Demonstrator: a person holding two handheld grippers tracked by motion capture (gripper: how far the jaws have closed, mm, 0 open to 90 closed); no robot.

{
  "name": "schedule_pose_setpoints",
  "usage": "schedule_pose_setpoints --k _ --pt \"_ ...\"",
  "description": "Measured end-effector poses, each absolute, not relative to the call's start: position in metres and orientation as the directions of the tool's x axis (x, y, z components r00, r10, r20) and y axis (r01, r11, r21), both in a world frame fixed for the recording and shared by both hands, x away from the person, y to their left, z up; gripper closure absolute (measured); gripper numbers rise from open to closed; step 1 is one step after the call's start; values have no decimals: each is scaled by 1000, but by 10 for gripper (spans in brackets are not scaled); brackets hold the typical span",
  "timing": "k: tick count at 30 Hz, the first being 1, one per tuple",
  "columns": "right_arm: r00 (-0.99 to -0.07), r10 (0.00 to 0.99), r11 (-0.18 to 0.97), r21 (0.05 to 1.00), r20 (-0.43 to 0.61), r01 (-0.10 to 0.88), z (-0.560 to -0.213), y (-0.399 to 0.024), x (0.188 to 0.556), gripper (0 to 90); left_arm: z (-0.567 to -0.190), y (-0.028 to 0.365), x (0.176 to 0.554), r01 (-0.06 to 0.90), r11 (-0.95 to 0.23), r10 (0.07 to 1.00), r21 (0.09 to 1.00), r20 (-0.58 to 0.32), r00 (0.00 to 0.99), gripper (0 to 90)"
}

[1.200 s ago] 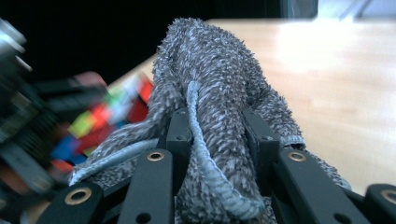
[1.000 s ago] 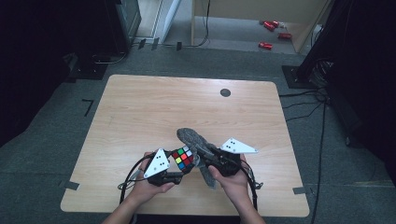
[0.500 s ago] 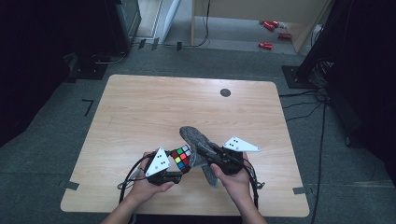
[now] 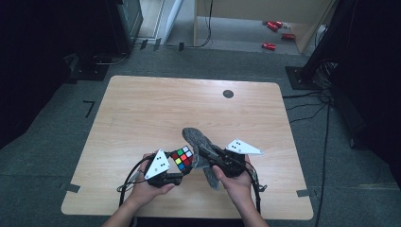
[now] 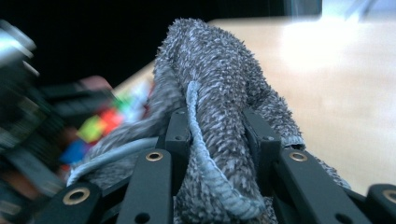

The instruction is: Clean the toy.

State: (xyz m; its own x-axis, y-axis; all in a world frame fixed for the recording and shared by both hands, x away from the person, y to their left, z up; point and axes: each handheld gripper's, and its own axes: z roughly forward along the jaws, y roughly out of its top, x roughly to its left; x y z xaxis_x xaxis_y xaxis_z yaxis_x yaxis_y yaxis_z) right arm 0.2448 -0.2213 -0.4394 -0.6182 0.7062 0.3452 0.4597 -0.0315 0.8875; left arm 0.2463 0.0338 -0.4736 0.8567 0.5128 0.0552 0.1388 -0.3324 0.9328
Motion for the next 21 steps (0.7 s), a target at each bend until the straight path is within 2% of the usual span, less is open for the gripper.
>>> schedule_pose_setpoints --k 6,7,9,12,14,18,21 --pt "-626 705 -20 892 332 451 -443 -211 240 684 -471 32 241 117 -323 508 939 68 858 350" --pt "-612 700 -30 871 369 490 -452 -211 243 688 -471 34 241 118 -322 505 939 65 861 350" --pt "-605 702 -24 861 376 508 -457 -211 245 690 -470 36 242 122 -312 502 942 54 863 349" --pt "-586 706 29 811 396 584 -471 -209 253 689 -469 37 241 117 -298 506 947 53 861 349" --pt "-582 720 46 810 380 585 -472 -210 255 687 -468 37 242 115 -277 508 954 44 860 350" --pt "-573 723 -6 832 387 554 -463 -218 253 687 -468 39 243 114 -276 514 954 47 856 350" --pt "-625 685 -54 881 375 469 -446 -221 245 685 -471 37 243 115 -291 506 950 51 861 351"
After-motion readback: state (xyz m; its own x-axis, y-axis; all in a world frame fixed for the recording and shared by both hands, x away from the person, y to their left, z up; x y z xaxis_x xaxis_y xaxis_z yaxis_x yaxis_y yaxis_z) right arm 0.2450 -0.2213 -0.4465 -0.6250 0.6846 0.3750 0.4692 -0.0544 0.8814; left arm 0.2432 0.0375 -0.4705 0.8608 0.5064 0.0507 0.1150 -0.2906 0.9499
